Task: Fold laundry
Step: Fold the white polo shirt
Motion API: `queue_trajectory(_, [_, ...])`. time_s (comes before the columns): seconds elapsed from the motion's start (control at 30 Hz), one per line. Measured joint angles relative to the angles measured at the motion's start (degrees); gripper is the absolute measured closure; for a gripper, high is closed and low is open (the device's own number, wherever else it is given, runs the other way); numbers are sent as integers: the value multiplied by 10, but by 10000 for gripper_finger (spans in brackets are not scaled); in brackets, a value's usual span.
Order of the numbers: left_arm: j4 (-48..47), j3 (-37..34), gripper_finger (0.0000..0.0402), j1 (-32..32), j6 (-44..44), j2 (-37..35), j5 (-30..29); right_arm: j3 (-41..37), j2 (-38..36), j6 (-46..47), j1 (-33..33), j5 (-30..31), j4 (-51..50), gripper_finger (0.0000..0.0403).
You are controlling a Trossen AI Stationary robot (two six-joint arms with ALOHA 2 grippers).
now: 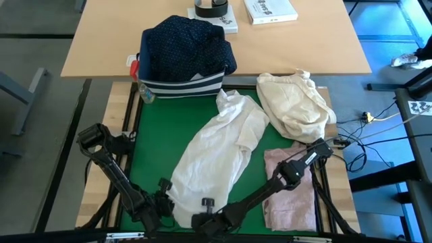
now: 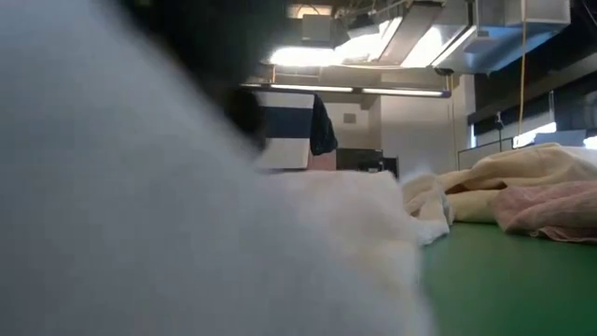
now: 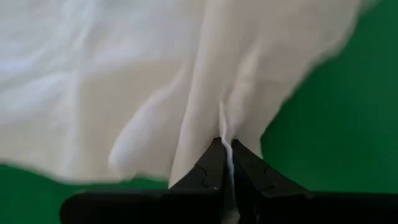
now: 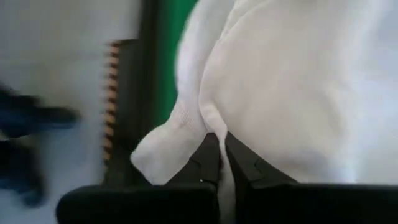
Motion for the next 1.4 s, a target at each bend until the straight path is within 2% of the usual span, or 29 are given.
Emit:
queue_trajectory(0.07, [-27, 0, 397, 0, -14, 0, -17, -1, -5, 23, -4, 49, -34, 396])
queue_trajectory(0.1, [-36, 0, 398, 0, -19, 0, -25, -1, -5, 35, -9, 54, -40, 395])
queue_trajectory(0.23, [-37, 0, 397, 4, -27, 0, -31, -1, -7, 125, -23, 20, -38, 393])
queue_trajectory(0.33, [-35, 0, 397, 4, -28, 0, -32, 0, -8, 141, -34, -4, -38, 379])
queue_trajectory(0.43, [-35, 0, 396, 5, -31, 0, -31, 2, -15, 141, -37, -23, -37, 341])
queue_trajectory(0.7, [-29, 0, 396, 5, -32, 0, -31, 3, -55, 139, -15, -53, 6, 207])
queue_trajectory(0.77, [-25, 0, 396, 5, -32, 0, -30, 3, -54, 131, -4, -48, 31, 184])
queue_trajectory(0.83, [-21, 0, 396, 5, -32, 0, -30, 3, -46, 133, 6, -14, 53, 169])
queue_trajectory(0.97, [-20, 0, 396, 5, -31, 0, -30, 3, -24, 128, 21, 54, 83, 160])
queue_trajectory(1.07, [-19, 0, 396, 7, -27, 0, -26, 3, -5, 109, 24, 74, 89, 160])
queue_trajectory(1.2, [-19, 0, 396, 8, -27, 0, -26, 4, 12, 101, 21, 73, 63, 159])
queue_trajectory(1.4, [-18, 0, 395, 10, -27, 0, -25, 8, 18, 86, 12, 31, 11, 164])
